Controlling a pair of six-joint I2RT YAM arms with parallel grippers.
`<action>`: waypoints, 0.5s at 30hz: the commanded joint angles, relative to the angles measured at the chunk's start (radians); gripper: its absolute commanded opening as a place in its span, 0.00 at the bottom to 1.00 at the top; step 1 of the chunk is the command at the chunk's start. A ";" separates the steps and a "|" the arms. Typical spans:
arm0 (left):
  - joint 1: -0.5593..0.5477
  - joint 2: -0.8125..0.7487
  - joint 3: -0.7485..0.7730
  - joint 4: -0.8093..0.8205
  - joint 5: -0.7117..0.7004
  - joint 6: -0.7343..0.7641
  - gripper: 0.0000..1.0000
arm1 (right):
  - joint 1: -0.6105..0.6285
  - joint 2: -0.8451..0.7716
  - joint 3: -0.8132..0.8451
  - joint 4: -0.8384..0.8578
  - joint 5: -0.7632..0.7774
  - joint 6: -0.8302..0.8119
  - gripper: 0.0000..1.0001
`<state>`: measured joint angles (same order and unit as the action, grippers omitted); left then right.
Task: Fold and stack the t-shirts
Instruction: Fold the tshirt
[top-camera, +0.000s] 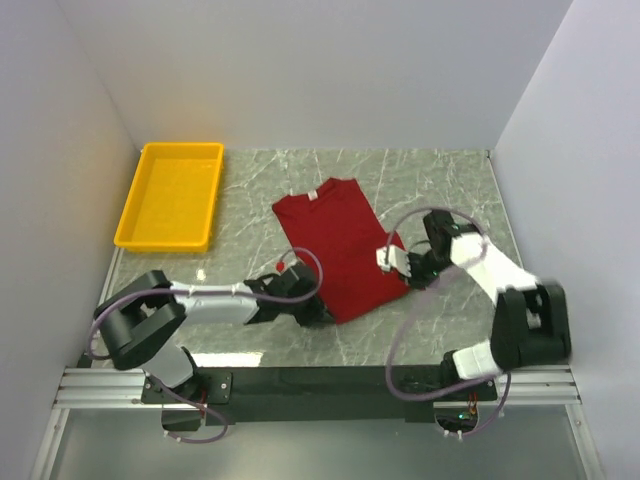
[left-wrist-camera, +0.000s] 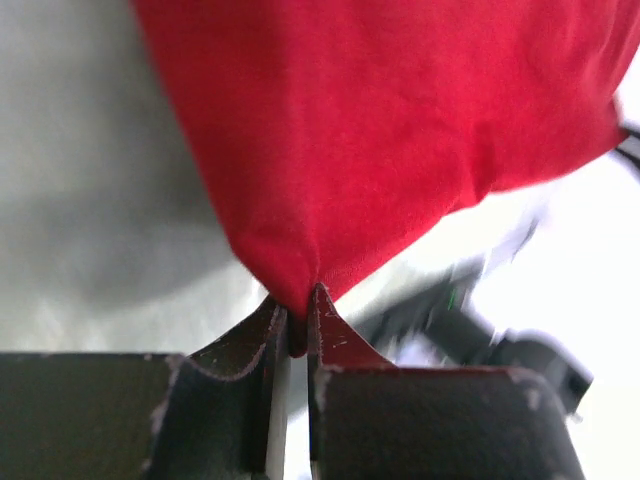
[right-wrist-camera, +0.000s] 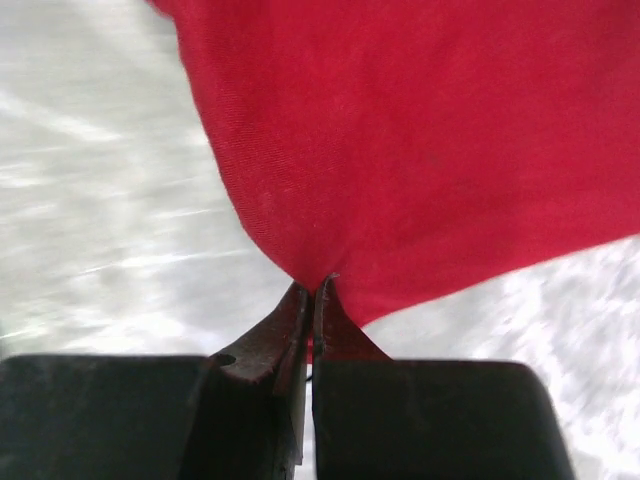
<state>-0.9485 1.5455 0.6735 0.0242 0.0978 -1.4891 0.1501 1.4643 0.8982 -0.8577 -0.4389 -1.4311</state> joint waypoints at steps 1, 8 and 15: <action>-0.122 -0.099 -0.025 -0.067 0.045 -0.057 0.01 | -0.006 -0.235 -0.108 -0.216 -0.075 -0.035 0.00; -0.422 -0.300 -0.026 -0.248 -0.070 -0.255 0.01 | -0.006 -0.658 -0.216 -0.447 -0.080 0.012 0.00; -0.417 -0.500 0.020 -0.429 -0.242 -0.310 0.01 | -0.007 -0.633 -0.034 -0.414 -0.115 0.135 0.00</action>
<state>-1.3872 1.1278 0.6514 -0.2790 -0.0200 -1.7462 0.1444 0.7769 0.7414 -1.3045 -0.5171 -1.3685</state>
